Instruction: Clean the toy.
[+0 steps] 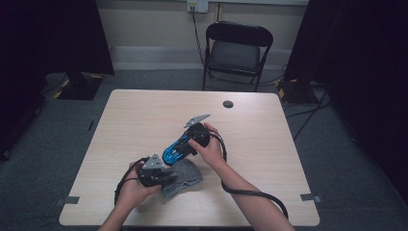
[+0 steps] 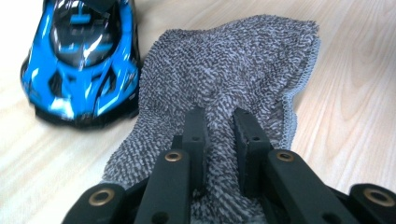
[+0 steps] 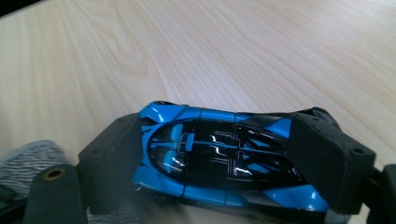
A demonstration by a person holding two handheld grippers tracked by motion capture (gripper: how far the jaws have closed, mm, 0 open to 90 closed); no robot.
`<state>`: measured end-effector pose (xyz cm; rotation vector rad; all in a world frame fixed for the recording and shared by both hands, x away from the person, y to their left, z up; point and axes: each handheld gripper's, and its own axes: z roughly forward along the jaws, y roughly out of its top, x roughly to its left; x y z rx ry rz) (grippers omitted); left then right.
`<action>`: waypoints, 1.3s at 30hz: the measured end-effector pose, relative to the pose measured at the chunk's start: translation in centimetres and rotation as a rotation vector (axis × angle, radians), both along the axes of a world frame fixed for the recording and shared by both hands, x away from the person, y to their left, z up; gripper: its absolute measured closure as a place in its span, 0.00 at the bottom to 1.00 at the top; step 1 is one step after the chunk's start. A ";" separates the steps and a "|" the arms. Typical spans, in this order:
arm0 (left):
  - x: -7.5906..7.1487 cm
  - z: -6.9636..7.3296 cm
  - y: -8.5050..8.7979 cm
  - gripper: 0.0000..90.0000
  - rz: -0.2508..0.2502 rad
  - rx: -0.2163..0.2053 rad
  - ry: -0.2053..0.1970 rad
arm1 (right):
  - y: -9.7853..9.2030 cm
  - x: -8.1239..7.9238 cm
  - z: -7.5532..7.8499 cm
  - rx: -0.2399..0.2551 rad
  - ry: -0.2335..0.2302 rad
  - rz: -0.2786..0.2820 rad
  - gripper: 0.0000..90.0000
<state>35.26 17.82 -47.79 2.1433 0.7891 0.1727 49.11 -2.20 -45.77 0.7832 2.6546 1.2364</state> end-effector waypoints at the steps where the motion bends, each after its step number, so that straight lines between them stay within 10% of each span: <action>1: -0.1 -0.1 0.2 0.85 0.004 -0.002 -0.002 | 0.2 0.0 -0.3 -0.004 0.002 0.007 0.20; 11: -0.3 -0.3 1.4 0.85 0.029 0.006 0.010 | 1.7 -0.9 -1.7 -0.138 -0.152 0.087 0.13; 39: 2.9 -0.1 7.2 0.85 0.313 0.095 -0.023 | 0.9 -0.7 -2.4 -0.073 -0.174 0.099 0.13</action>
